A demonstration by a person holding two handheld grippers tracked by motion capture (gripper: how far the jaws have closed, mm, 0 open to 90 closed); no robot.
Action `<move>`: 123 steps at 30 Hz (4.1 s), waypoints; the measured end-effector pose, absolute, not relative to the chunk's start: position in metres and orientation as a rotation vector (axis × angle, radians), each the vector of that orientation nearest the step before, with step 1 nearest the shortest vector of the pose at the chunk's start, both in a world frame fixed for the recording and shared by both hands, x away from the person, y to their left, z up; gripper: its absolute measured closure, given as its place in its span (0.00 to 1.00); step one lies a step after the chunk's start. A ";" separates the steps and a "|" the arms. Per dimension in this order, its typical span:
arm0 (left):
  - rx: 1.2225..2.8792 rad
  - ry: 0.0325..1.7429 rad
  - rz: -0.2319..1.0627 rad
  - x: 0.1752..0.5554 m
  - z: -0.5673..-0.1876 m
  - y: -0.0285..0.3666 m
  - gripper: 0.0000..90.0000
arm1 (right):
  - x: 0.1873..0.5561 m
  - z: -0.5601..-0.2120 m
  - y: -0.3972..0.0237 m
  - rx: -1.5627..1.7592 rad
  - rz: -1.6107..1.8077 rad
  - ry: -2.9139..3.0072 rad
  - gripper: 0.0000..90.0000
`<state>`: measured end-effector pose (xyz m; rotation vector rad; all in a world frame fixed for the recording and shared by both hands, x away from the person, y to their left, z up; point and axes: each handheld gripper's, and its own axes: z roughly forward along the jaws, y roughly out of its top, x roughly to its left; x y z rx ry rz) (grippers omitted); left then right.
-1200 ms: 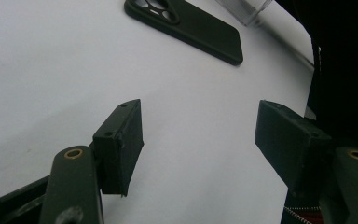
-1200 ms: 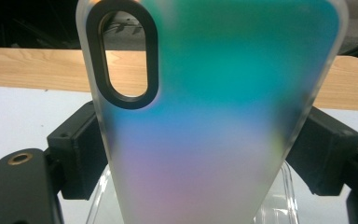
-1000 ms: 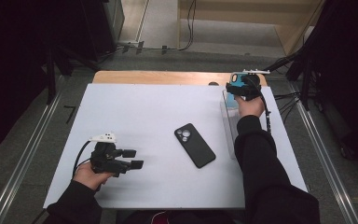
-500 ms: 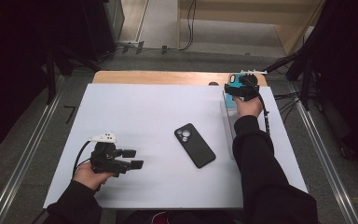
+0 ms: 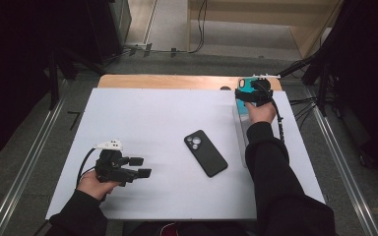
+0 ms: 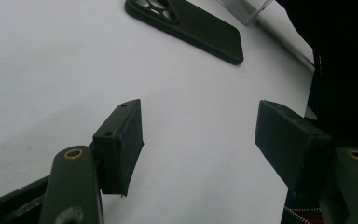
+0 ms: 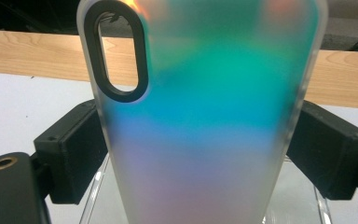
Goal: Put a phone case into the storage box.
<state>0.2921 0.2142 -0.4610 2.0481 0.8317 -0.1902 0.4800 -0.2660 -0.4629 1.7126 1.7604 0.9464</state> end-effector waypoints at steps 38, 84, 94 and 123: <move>2.054 0.855 -0.187 0.299 -0.461 0.209 0.36 | 0.414 -0.412 -0.281 1.710 1.058 1.989 0.01; 2.047 0.858 -0.203 0.301 -0.461 0.212 0.36 | 0.307 -0.420 -0.229 1.332 1.364 2.324 0.05; 2.050 0.857 -0.198 0.300 -0.460 0.212 0.36 | 0.299 -0.433 -0.219 1.347 1.327 2.378 0.05; 2.037 0.858 -0.195 0.297 -0.459 0.216 0.36 | 0.315 -0.445 -0.167 1.313 1.252 2.425 0.06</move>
